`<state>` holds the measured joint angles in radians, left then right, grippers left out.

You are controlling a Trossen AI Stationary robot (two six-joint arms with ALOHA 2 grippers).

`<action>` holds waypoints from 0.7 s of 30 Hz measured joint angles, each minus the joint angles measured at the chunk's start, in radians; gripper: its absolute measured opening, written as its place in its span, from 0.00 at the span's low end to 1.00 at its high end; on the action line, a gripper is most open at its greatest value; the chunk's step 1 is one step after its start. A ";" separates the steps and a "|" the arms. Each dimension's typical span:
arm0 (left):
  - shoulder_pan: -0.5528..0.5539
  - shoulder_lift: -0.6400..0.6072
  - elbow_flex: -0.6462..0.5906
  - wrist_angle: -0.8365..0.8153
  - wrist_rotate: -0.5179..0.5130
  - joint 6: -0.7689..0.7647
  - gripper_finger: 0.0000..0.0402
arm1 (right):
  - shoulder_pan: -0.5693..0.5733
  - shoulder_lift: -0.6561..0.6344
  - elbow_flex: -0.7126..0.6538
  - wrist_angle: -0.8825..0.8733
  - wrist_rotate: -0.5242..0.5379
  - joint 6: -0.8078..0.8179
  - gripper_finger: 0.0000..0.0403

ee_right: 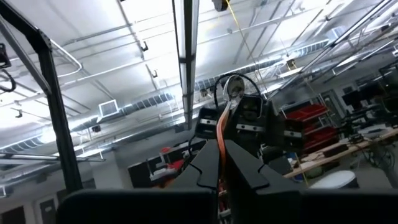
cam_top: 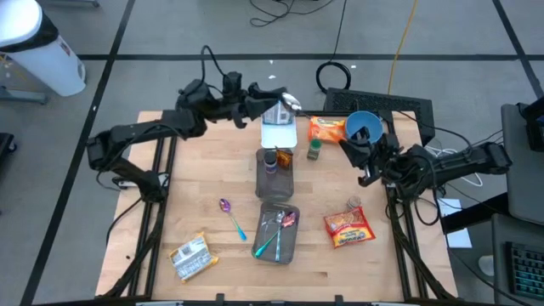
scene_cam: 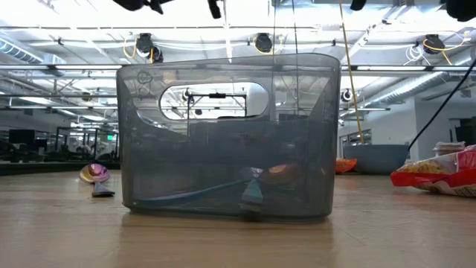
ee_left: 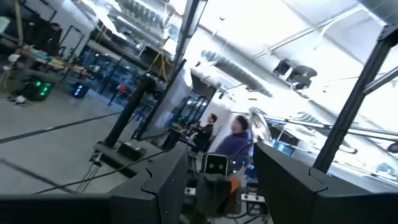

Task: Pick & Place Food Item
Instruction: Put the orange spoon into the bottom black bin

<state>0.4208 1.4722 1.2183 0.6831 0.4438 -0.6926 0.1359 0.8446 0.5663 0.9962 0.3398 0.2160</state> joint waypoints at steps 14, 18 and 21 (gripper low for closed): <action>-0.027 0.047 0.003 0.156 0.027 -0.063 0.48 | -0.005 0.027 0.000 0.033 -0.014 0.008 0.00; -0.034 0.047 0.003 0.162 0.035 -0.070 0.48 | -0.020 0.027 0.000 0.033 -0.021 0.011 0.00; -0.043 0.047 0.003 0.164 0.052 -0.071 0.48 | -0.032 0.027 0.000 0.040 -0.023 0.011 0.00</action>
<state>0.3773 1.5196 1.2215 0.8473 0.4956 -0.7633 0.1042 0.8715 0.5663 1.0365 0.3168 0.2268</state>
